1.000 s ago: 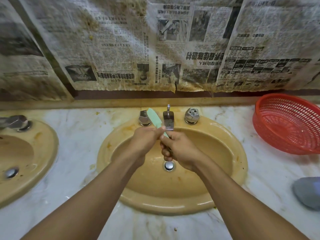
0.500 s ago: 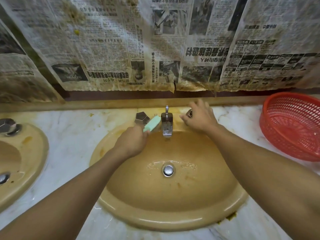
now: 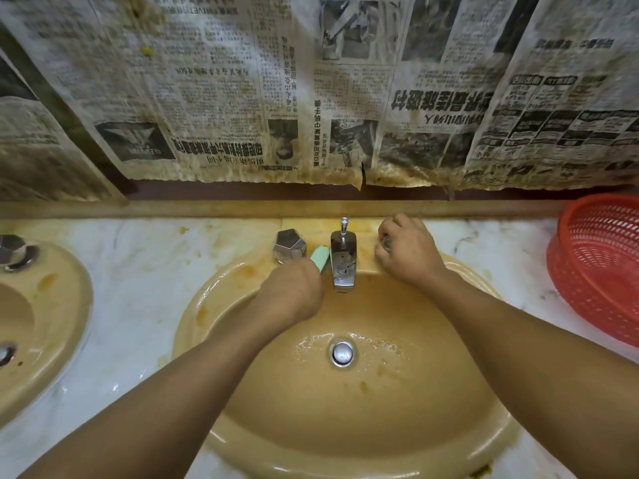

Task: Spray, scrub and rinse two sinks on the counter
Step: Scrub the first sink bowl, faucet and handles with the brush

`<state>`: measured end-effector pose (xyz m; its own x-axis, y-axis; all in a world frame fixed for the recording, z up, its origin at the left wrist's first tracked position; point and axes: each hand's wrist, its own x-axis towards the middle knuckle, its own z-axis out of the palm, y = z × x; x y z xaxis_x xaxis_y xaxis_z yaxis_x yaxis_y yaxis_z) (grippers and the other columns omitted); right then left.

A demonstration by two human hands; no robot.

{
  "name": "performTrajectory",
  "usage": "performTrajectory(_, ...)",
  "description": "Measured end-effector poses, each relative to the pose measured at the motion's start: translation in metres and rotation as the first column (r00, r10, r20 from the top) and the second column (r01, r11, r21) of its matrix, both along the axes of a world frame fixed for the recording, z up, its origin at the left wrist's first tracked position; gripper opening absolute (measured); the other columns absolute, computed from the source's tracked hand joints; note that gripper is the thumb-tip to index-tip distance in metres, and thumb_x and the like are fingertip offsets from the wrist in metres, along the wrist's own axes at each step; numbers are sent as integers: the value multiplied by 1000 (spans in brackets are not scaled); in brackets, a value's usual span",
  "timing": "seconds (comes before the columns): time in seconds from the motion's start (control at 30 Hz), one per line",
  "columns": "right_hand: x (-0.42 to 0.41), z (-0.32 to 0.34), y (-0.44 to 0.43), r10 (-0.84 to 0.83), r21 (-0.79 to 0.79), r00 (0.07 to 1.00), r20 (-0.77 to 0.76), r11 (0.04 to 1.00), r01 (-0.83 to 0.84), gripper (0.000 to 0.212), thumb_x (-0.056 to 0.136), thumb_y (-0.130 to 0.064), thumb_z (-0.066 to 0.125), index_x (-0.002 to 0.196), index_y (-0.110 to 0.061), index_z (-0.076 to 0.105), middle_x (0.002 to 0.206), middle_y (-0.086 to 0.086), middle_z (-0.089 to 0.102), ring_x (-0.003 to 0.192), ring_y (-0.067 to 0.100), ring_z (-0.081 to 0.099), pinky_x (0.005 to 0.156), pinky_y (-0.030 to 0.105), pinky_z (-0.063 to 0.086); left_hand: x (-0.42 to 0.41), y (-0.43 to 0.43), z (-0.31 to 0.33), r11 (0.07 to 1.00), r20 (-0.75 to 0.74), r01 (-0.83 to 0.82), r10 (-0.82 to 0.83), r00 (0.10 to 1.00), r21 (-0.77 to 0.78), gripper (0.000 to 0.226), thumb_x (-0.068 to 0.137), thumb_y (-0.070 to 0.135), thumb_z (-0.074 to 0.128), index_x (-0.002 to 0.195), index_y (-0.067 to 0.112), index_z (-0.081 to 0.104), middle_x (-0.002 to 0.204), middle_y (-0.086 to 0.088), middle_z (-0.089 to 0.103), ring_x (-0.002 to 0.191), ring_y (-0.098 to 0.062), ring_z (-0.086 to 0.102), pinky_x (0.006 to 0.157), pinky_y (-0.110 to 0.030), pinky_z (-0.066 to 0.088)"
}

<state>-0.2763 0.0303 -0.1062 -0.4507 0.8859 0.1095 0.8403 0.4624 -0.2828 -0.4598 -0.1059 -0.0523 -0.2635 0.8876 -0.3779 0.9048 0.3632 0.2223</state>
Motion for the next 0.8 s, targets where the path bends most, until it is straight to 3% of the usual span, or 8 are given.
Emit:
performTrajectory(0.13, 0, 0, 1, -1, -8, 1000, 1, 1000, 1, 19, 93, -33, 62, 105, -18, 63, 114, 3, 57, 109, 28, 48, 96, 38, 43, -8, 31, 11, 985, 213, -170, 168, 962, -11, 29, 107, 10, 37, 117, -1, 63, 95, -15, 66, 66, -23, 59, 45, -28, 37)
performTrajectory(0.2, 1, 1, 1, 5, -24, 1000, 4, 1000, -5, 20, 92, -33, 62, 106, -19, 63, 115, 2, 56, 110, 28, 47, 97, 38, 42, -9, 30, 10, 977, 318, -210, 208, 925, -26, 27, 108, 12, 36, 99, -1, 58, 77, -13, 61, 44, -17, 56, 34, -27, 37)
performTrajectory(0.27, 1, 1, 1, 14, -35, 1000, 3, 999, -14, 20, 92, -33, 62, 107, -19, 62, 116, 1, 56, 111, 27, 46, 97, 37, 42, -9, 7, 10, 976, 350, -201, 217, 911, -82, 34, 110, 20, 36, 82, 3, 45, 68, -13, 55, 38, -20, 50, 37, -29, 37)
performTrajectory(0.33, 1, 2, 1, 17, -31, 1000, -2, 999, -18, 21, 92, -32, 63, 109, -19, 62, 117, 1, 55, 112, 27, 46, 98, 37, 42, -5, -12, 5, 976, 328, -201, 219, 919, -86, 34, 111, 24, 34, 87, 4, 49, 76, -17, 60, 51, -27, 54, 47, -33, 42)
performTrajectory(0.47, 2, 2, 1, 26, -27, 1000, -14, 999, -27, 24, 92, -31, 62, 111, -18, 63, 118, 2, 56, 112, 28, 47, 98, 37, 41, 0, 17, -2, 959, 216, -275, 255, 942, 64, 29, 106, 10, 43, 131, 1, 53, 125, -20, 59, 100, -35, 63, 75, -37, 47)
performTrajectory(0.53, 3, 2, 1, 37, -22, 999, -14, 999, -37, 25, 92, -31, 62, 112, -18, 64, 118, 2, 56, 112, 28, 48, 98, 36, 40, 3, 30, 6, 976, 116, -213, 207, 972, 49, 30, 102, 8, 49, 129, 0, 55, 123, -17, 62, 101, -32, 62, 72, -35, 45)
performTrajectory(0.67, 3, 3, 1, 33, -27, 999, -23, 999, -33, 22, 91, -29, 63, 109, -17, 64, 117, 2, 56, 111, 28, 47, 95, 34, 39, -2, 20, 16, 984, 111, -167, 173, 979, -66, 36, 102, 3, 40, 133, -4, 56, 124, -20, 62, 82, -29, 61, 62, -29, 43)
performTrajectory(0.8, 2, 4, 0, 43, -32, 999, -22, 999, -43, 21, 91, -28, 63, 108, -16, 64, 117, 2, 55, 110, 28, 47, 96, 34, 38, -3, 28, 16, 979, 155, -187, 197, 968, -76, 31, 106, 14, 42, 120, -4, 63, 111, -19, 68, 101, -39, 68, 70, -34, 47)
